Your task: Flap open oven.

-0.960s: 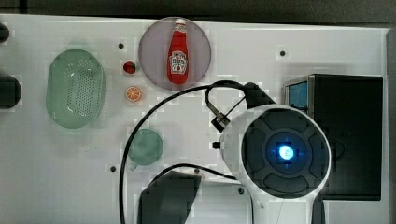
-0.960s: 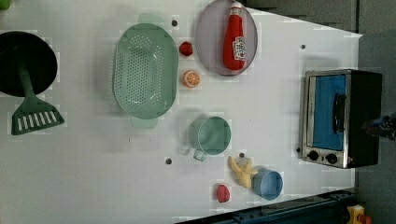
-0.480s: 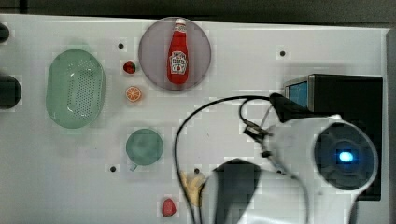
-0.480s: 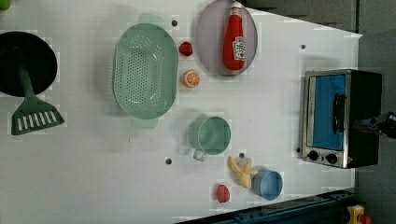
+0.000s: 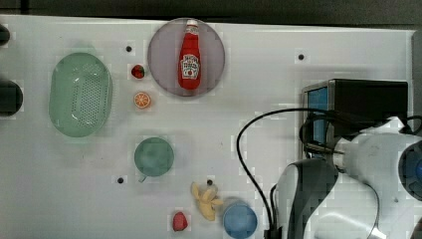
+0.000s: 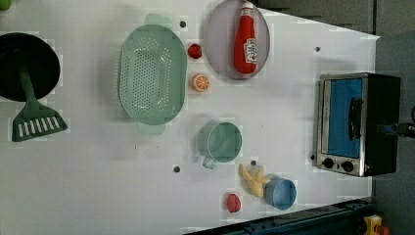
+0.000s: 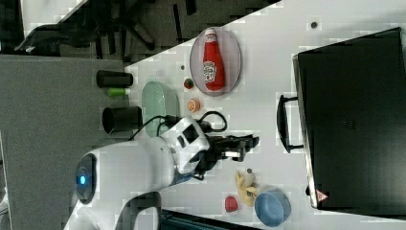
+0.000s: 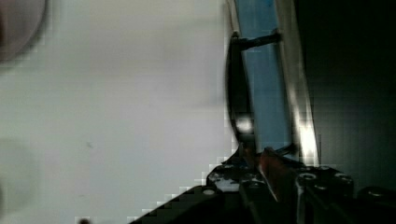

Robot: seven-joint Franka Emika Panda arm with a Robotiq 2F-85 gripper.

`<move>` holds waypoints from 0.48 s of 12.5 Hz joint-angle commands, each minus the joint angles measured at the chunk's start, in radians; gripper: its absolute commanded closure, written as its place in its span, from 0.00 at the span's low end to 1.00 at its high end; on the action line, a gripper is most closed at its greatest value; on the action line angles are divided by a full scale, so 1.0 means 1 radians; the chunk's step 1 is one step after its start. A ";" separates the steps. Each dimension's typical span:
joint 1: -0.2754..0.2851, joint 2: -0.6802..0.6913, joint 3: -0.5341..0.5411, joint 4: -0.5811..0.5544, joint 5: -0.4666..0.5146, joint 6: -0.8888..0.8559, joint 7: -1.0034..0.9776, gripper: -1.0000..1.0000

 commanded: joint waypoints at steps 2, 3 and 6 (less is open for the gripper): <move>-0.007 0.087 -0.026 0.013 -0.001 0.091 -0.145 0.82; -0.007 0.109 -0.033 0.013 -0.001 0.092 -0.145 0.82; -0.008 0.166 -0.037 0.013 0.002 0.121 -0.145 0.82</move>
